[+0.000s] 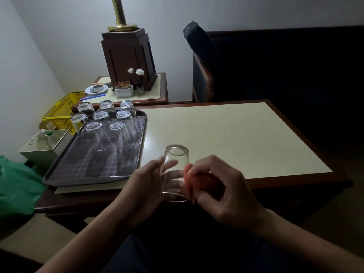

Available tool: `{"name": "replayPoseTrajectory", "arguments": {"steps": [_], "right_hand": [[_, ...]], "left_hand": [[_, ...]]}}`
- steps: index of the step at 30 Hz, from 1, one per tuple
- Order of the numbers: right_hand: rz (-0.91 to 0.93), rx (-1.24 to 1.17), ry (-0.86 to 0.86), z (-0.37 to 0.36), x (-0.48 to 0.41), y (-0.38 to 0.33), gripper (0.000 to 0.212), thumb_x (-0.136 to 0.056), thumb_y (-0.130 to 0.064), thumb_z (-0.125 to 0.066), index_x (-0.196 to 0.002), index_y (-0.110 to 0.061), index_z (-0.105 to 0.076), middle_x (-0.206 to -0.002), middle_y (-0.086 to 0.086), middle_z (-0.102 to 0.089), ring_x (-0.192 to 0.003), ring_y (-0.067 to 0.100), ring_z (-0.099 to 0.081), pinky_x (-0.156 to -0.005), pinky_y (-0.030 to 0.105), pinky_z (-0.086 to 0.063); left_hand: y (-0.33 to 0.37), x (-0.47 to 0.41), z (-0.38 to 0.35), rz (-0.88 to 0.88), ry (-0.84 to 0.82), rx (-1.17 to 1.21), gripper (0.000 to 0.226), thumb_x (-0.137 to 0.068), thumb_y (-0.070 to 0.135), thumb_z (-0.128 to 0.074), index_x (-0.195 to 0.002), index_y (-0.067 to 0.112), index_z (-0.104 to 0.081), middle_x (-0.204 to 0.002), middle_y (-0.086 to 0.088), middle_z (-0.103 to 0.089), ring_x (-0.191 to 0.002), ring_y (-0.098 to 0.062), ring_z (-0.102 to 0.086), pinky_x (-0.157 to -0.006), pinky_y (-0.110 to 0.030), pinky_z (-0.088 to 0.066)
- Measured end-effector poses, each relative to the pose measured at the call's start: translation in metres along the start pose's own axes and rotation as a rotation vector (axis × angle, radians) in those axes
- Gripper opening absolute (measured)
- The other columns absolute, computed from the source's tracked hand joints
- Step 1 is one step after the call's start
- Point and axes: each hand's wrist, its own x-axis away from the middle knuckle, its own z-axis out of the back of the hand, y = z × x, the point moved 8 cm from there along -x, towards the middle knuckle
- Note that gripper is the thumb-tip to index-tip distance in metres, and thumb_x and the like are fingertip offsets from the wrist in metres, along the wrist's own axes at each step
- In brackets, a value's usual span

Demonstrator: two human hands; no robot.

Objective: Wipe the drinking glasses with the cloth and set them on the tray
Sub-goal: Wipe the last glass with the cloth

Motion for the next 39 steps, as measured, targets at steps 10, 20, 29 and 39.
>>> {"name": "replayPoseTrajectory", "arguments": {"steps": [10,20,29,39], "right_hand": [[-0.179,-0.048,0.084,0.012,-0.004,0.012,0.040,-0.085,0.003,-0.081,-0.114,-0.024,-0.073,-0.110,-0.008,-0.075,-0.103,0.015,-0.074,-0.084,0.034,-0.063],[-0.282,-0.156,0.082,0.011,-0.006,0.017,0.036,-0.092,0.004,-0.075,-0.111,-0.026,-0.069,-0.107,-0.004,-0.079,-0.104,0.020,-0.077,-0.084,0.039,-0.066],[-0.310,-0.241,-0.136,0.000,-0.006,0.010,0.037,-0.090,0.002,-0.064,-0.115,-0.023,-0.071,-0.095,-0.002,-0.074,-0.086,0.017,-0.072,-0.076,0.031,-0.061],[0.497,0.452,-0.153,-0.008,-0.002,-0.044,0.024,-0.098,-0.005,-0.076,-0.122,-0.005,-0.078,-0.126,0.014,-0.070,-0.118,0.025,-0.067,-0.102,0.033,-0.056]], "left_hand": [[-0.001,-0.001,0.001,-0.058,0.020,-0.032,0.062,-0.092,0.047,-0.064,-0.138,0.006,-0.055,-0.120,-0.027,-0.069,-0.106,-0.039,-0.069,-0.096,-0.047,-0.055],[0.000,0.001,0.003,-0.033,0.043,-0.115,0.059,-0.081,0.052,-0.074,-0.125,0.013,-0.068,-0.089,-0.004,-0.064,-0.066,-0.010,-0.060,-0.056,-0.021,-0.048],[0.013,0.002,0.010,-0.025,-0.084,0.055,0.046,-0.081,0.030,-0.055,-0.120,0.005,-0.057,-0.085,-0.019,-0.058,-0.073,-0.030,-0.058,-0.074,-0.040,-0.052],[0.022,0.004,0.019,-0.008,-0.137,-0.089,0.049,-0.064,0.027,-0.076,-0.103,0.005,-0.060,-0.089,-0.020,-0.067,-0.078,-0.032,-0.064,-0.080,-0.044,-0.049]]}}
